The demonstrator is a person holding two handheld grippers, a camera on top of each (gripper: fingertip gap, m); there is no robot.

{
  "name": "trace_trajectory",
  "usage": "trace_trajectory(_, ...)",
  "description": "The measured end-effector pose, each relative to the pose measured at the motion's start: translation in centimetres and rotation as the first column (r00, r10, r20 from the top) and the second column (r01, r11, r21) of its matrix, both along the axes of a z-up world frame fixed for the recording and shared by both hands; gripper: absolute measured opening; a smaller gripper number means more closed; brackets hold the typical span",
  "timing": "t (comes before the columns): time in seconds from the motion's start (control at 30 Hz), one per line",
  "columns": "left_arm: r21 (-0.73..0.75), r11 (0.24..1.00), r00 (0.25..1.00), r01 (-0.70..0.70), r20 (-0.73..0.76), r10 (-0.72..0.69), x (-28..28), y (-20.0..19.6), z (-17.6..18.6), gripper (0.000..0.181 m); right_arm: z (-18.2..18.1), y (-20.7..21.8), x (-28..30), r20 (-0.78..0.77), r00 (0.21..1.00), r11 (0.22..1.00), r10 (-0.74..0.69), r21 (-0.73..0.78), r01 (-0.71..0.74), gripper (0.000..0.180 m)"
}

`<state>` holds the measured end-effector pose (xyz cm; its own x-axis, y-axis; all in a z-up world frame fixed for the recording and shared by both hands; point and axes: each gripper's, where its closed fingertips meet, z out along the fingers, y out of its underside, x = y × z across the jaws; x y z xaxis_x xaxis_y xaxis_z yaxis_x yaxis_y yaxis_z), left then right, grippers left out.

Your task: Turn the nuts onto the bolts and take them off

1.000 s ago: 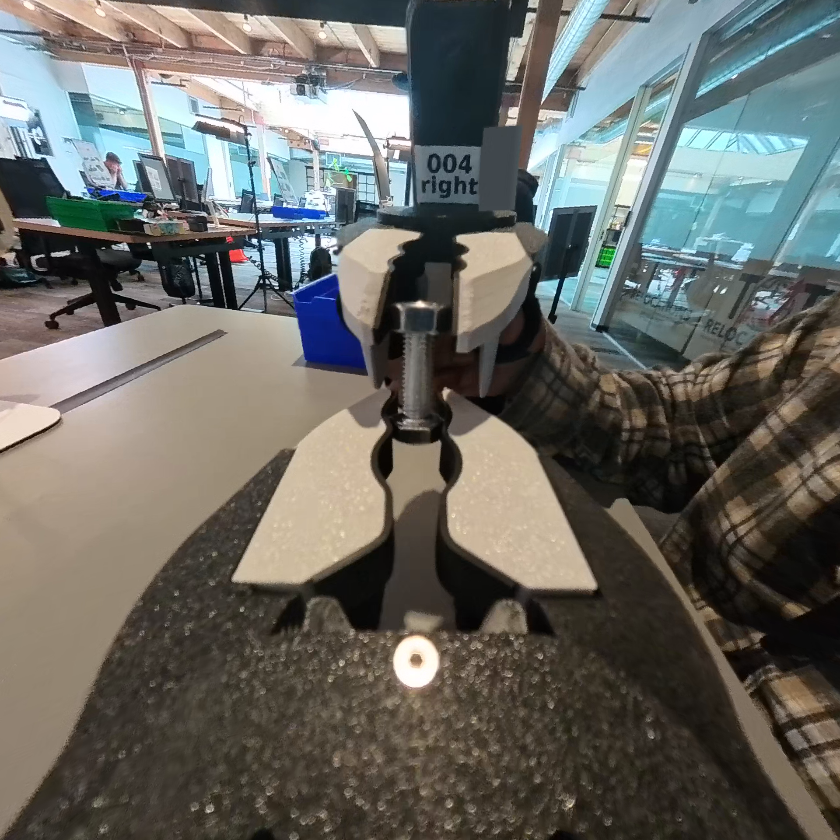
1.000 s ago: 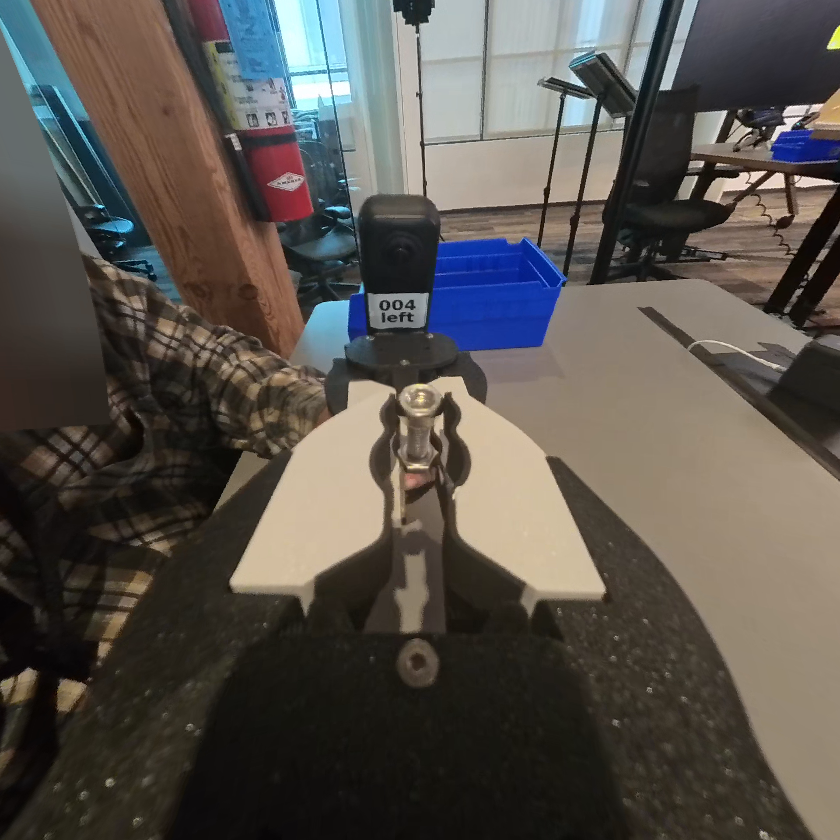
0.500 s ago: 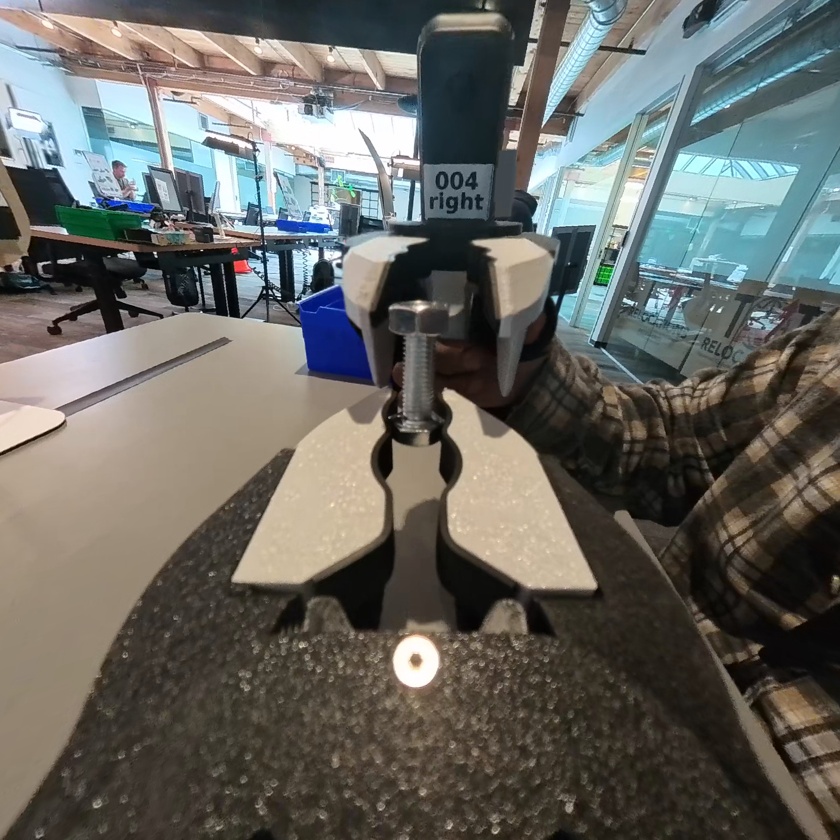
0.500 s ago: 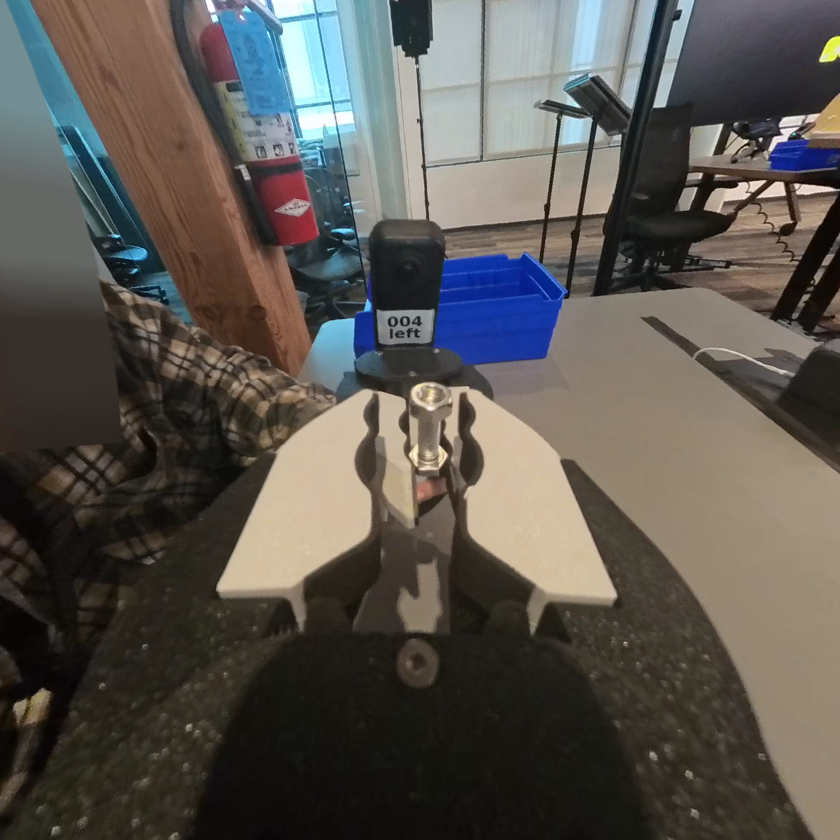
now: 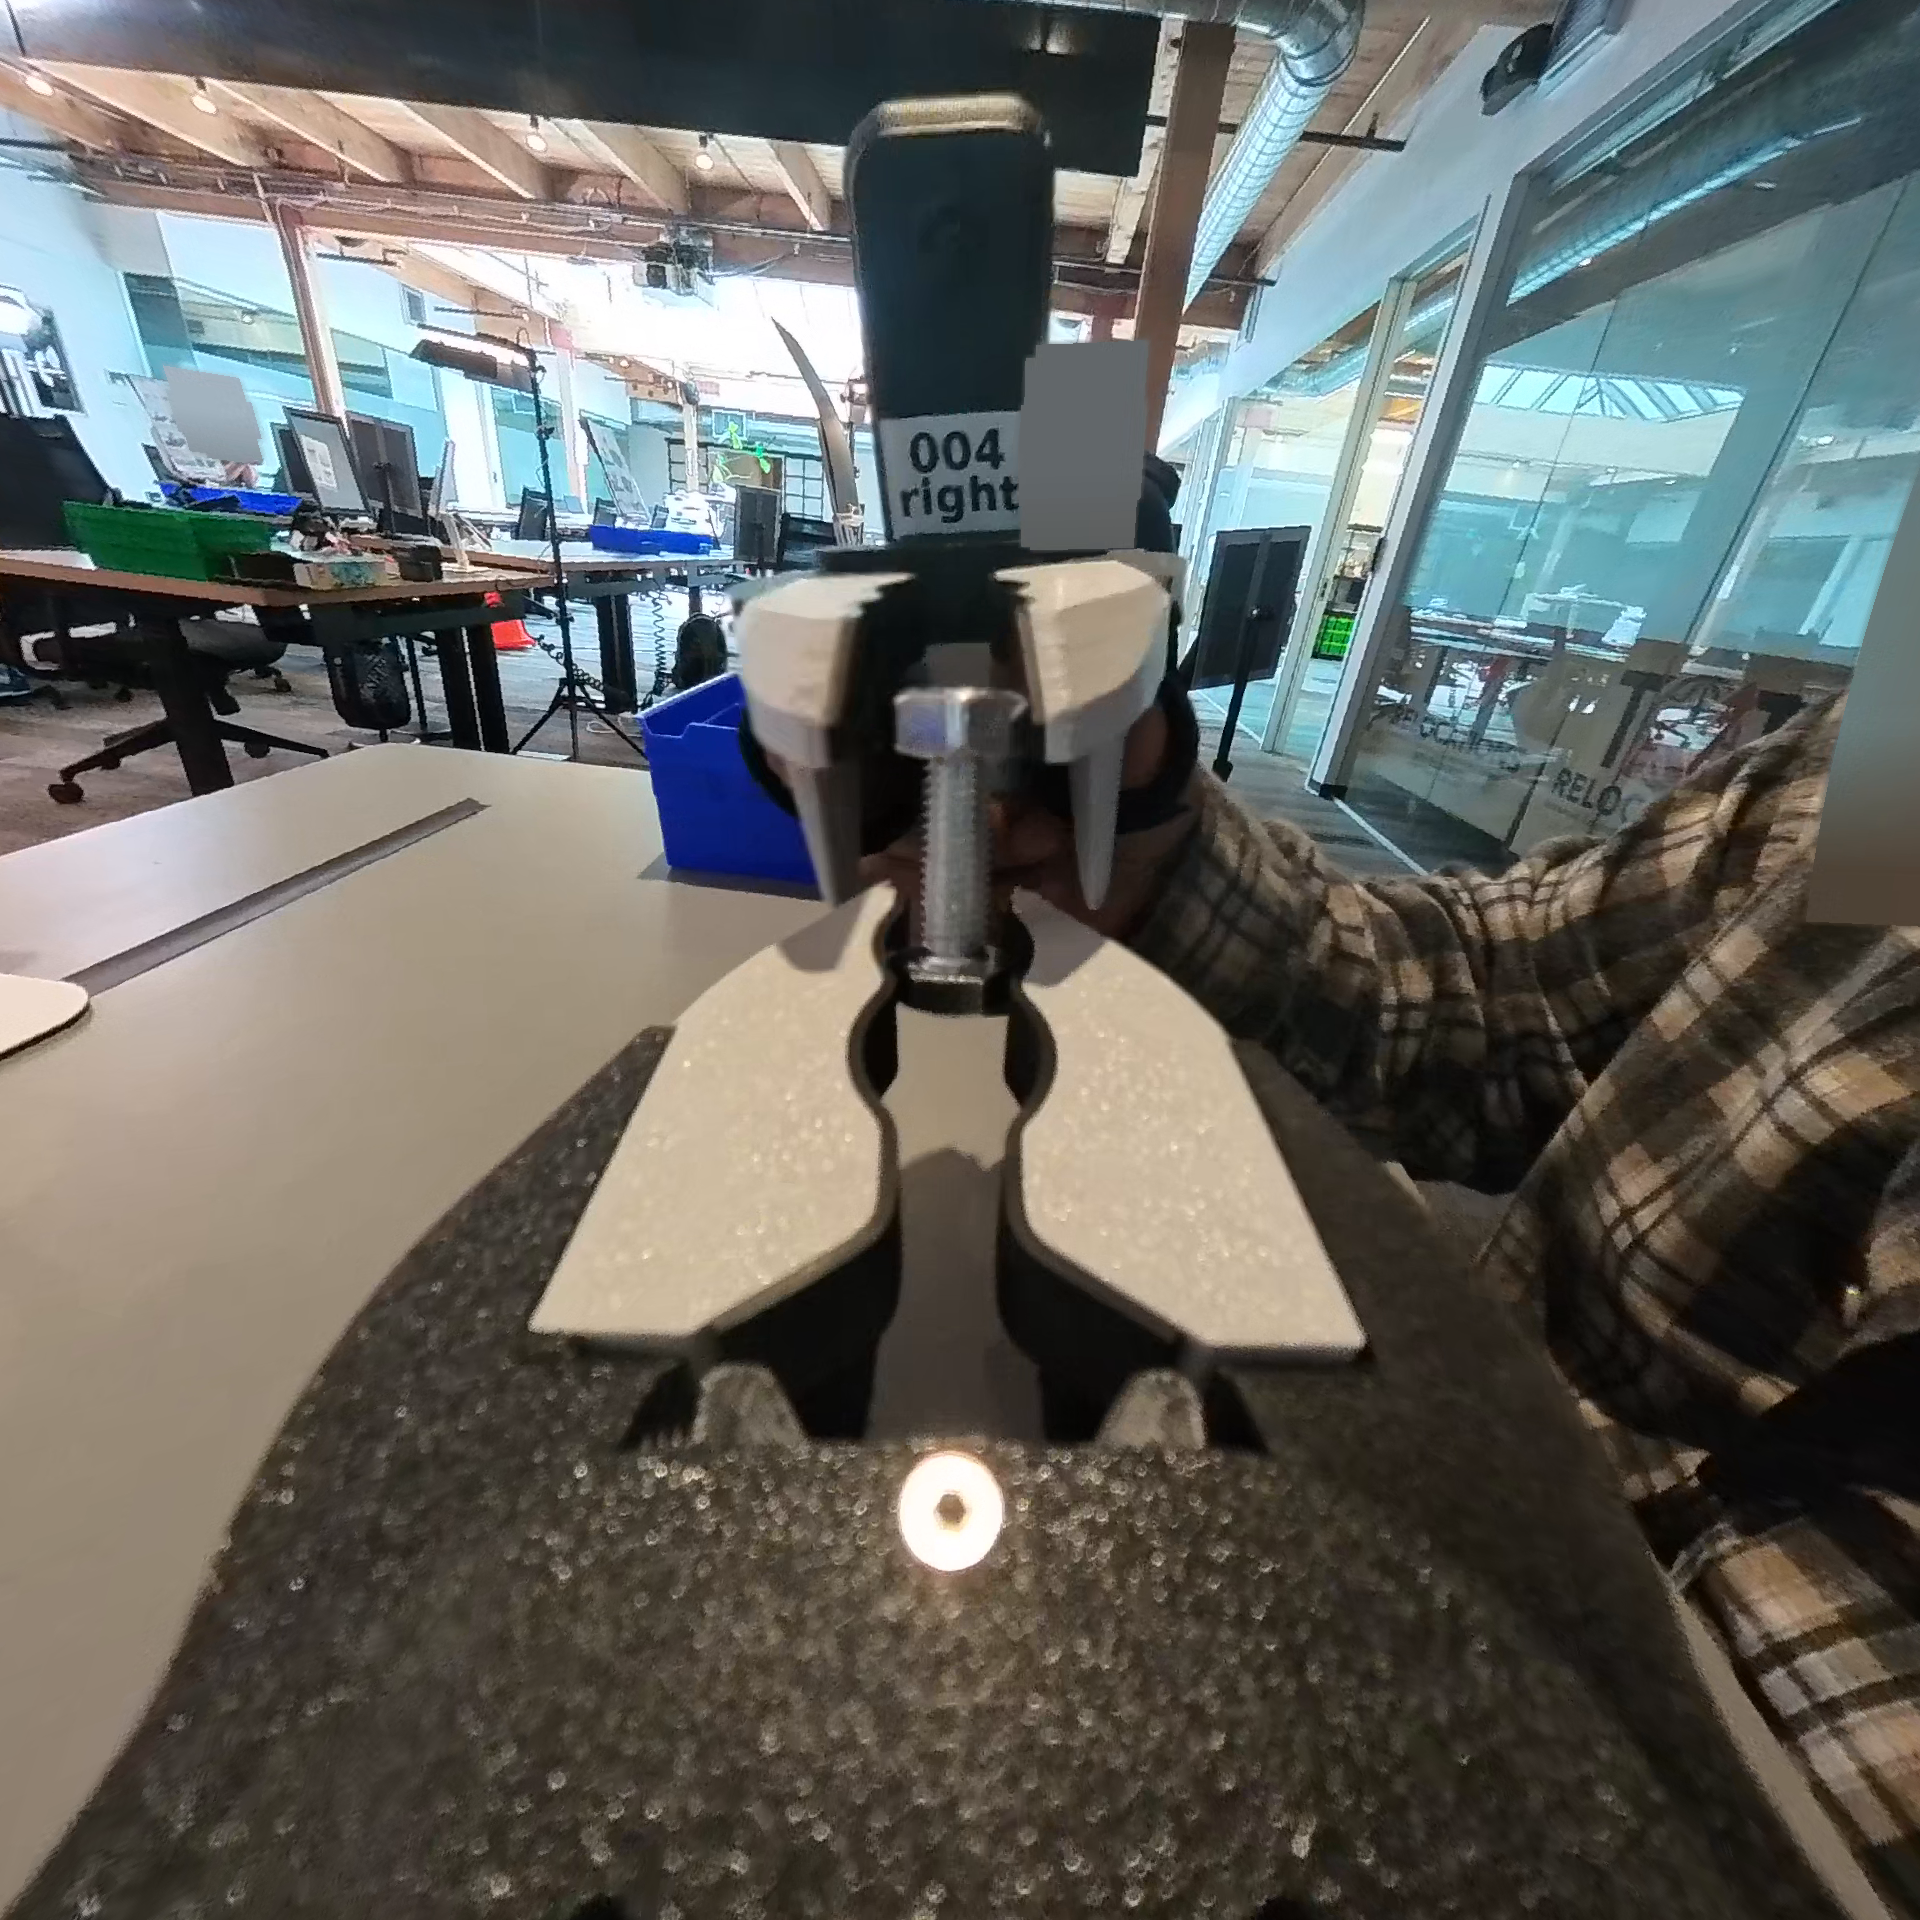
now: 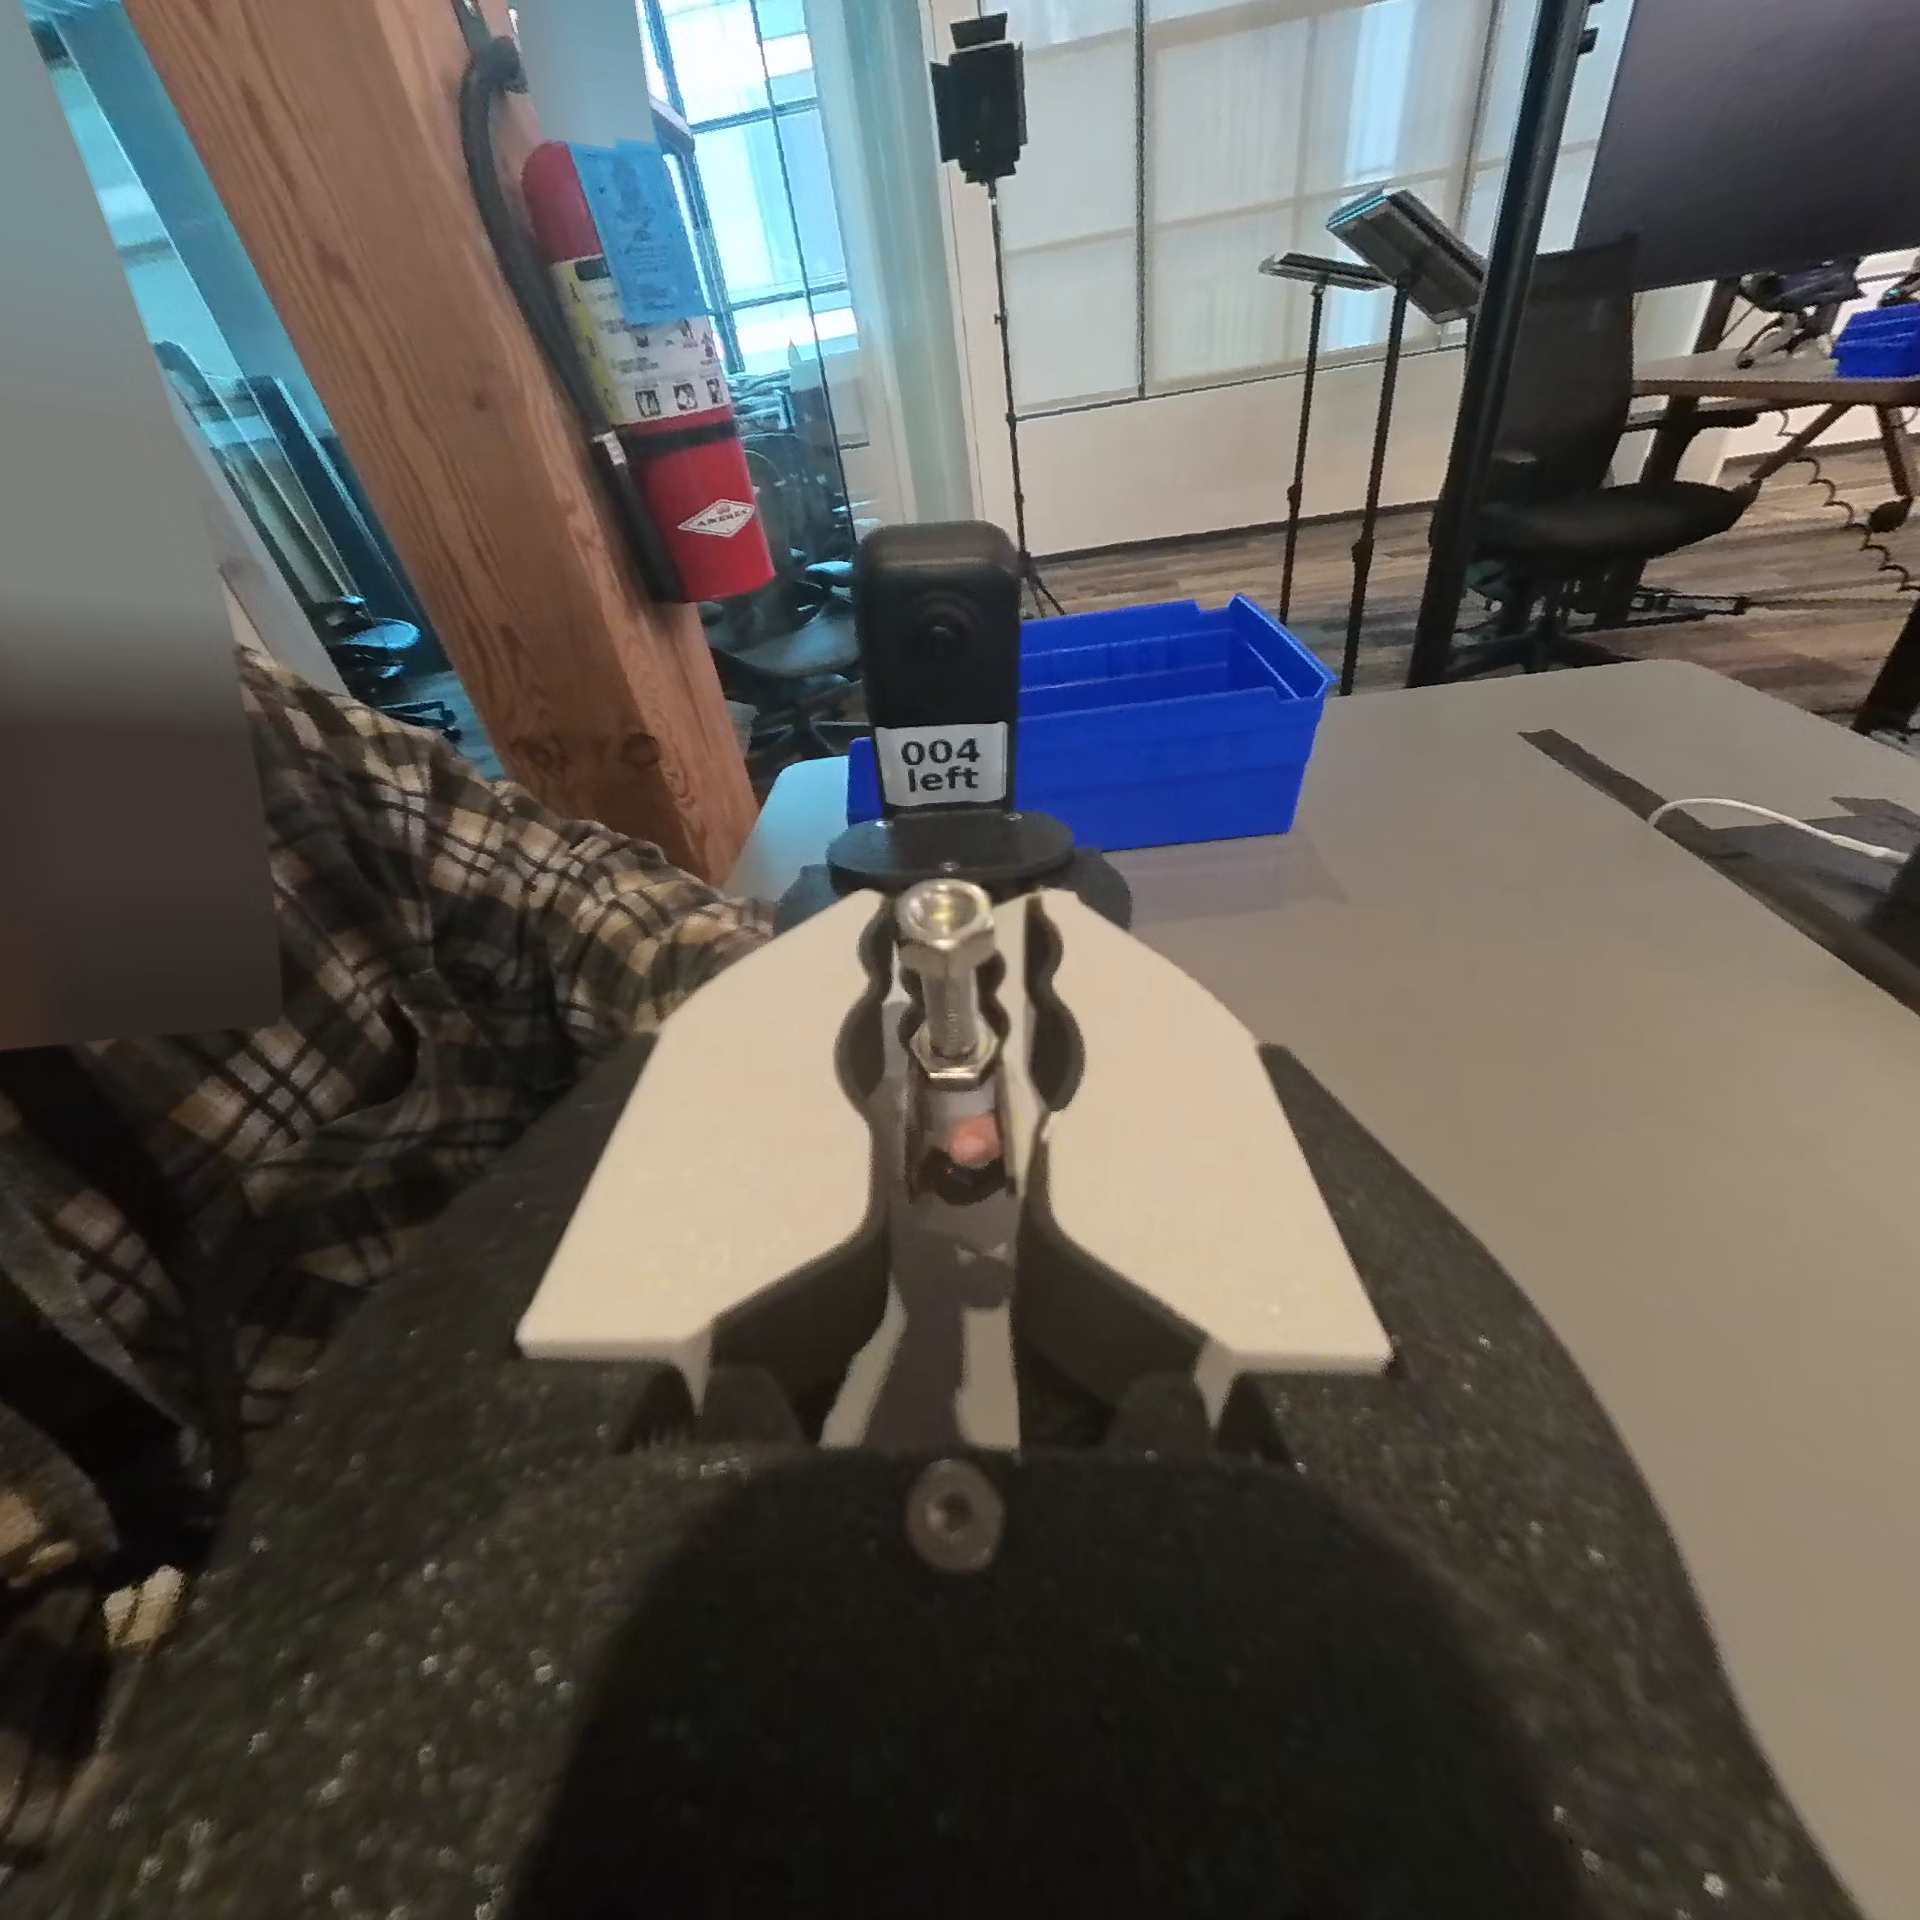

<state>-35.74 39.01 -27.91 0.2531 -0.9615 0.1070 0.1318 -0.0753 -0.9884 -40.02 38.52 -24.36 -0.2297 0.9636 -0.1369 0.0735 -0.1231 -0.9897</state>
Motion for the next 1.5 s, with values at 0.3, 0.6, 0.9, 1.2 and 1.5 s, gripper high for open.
trace_trajectory(0.3, 0.003, 1.0, 1.0, -0.003, 0.029, 0.003, -0.4, 0.0, 0.5, 0.015, 0.1, 0.8, 0.5, 0.009, 0.999, 0.999, -0.048, 0.014, 0.048, 0.031)
trace_trajectory(0.6, 0.005, 1.0, 0.999, -0.027, 0.019, 0.027, -0.5, 0.4, 0.4, 0.015, 0.7, 0.0, 0.3, -0.017, 1.0, 1.0, -0.021, 0.006, 0.021, 0.033)
trace_trajectory(0.9, 0.019, 1.0, 1.0, -0.004, 0.004, 0.004, 0.0, -0.1, 0.3, 0.015, 0.3, -0.5, 0.0, -0.007, 1.0, 1.0, 0.007, 0.005, -0.007, 0.019)
trace_trajectory(1.2, 0.012, 0.993, 0.991, 0.114, 0.071, -0.114, 0.2, -1.5, 1.1, 0.015, 0.9, -1.5, 0.5, -0.029, 0.996, 0.996, 0.086, 0.018, -0.085, 0.019)
trace_trajectory(1.5, 0.012, 0.996, 0.992, 0.087, 0.09, -0.088, -0.2, -1.1, 1.4, 0.015, 1.3, -0.8, 0.8, -0.046, 0.998, 0.999, 0.05, 0.017, -0.049, 0.024)
